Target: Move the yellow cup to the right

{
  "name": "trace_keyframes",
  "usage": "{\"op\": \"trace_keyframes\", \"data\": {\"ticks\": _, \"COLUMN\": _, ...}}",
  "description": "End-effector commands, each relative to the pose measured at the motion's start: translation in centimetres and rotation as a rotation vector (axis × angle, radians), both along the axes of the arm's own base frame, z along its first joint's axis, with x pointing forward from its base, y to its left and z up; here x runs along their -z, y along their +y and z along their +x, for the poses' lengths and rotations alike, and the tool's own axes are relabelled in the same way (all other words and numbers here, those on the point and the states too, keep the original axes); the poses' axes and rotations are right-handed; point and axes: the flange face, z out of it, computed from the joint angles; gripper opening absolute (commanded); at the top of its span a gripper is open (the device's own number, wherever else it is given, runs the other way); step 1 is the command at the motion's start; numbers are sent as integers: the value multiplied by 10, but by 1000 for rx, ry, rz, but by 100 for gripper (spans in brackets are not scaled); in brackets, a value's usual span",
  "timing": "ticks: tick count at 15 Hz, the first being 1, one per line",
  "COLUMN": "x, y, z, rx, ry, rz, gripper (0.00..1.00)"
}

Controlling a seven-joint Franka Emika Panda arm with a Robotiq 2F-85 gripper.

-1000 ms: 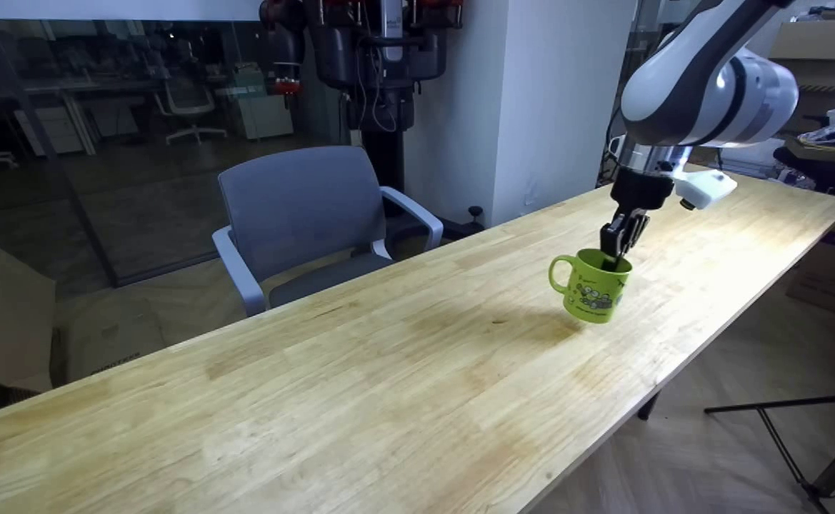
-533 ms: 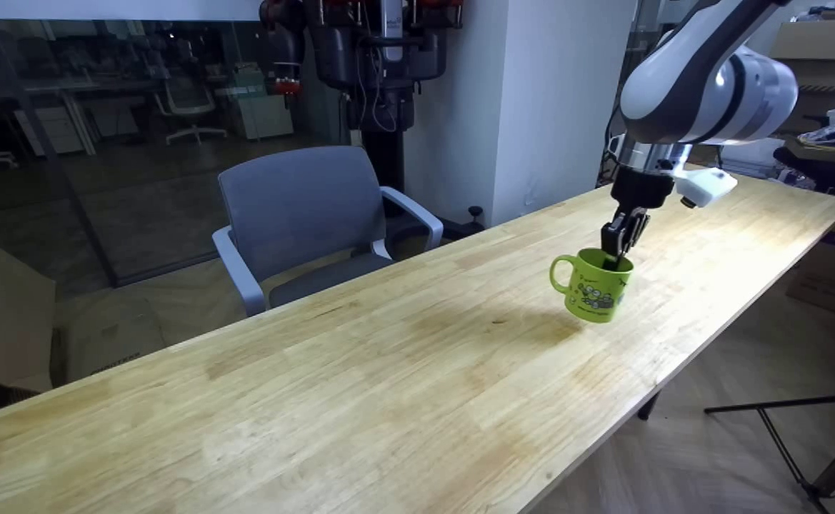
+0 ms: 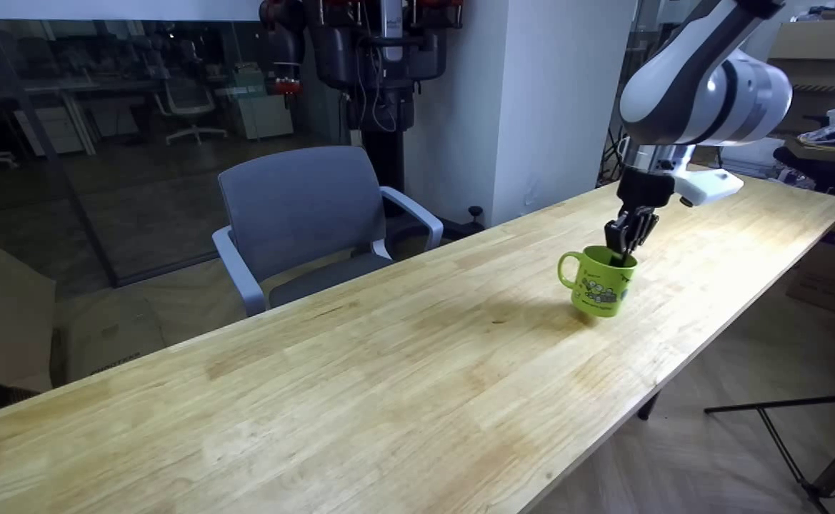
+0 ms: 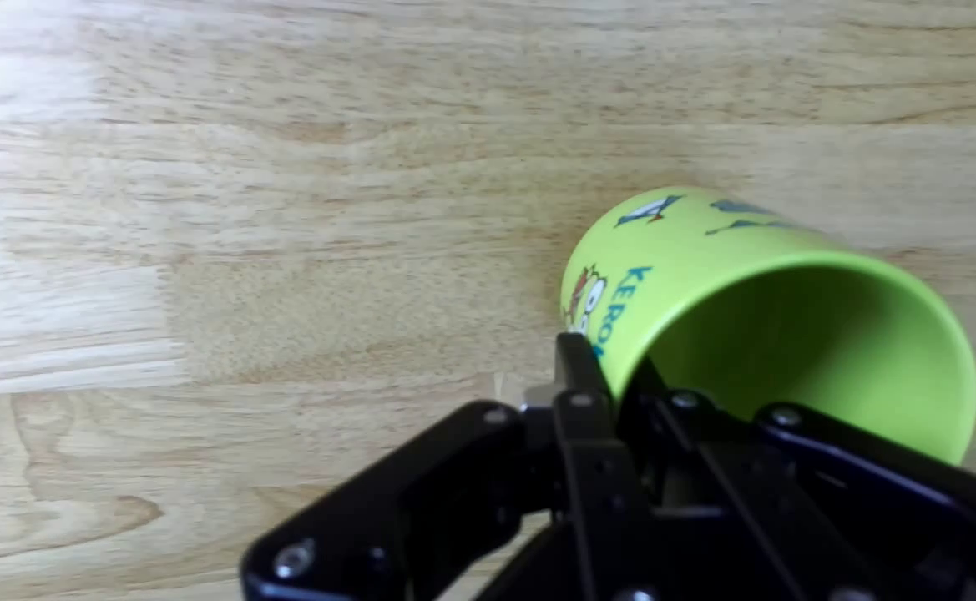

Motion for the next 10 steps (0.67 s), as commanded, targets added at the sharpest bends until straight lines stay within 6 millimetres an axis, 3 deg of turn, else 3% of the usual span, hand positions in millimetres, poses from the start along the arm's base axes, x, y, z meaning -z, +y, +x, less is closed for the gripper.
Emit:
{"op": "trace_keyframes", "data": {"ticks": 1, "x": -5, "y": -30, "z": 21, "rx": 138, "ry": 33, "rz": -37, "gripper": 2}}
{"op": "trace_keyframes", "data": {"ticks": 6, "x": 1, "y": -65, "z": 40, "rx": 264, "ry": 61, "rz": -72, "gripper": 2}}
{"op": "trace_keyframes", "data": {"ticks": 10, "x": 5, "y": -78, "z": 63, "rx": 333, "ry": 24, "rz": -78, "gripper": 2}}
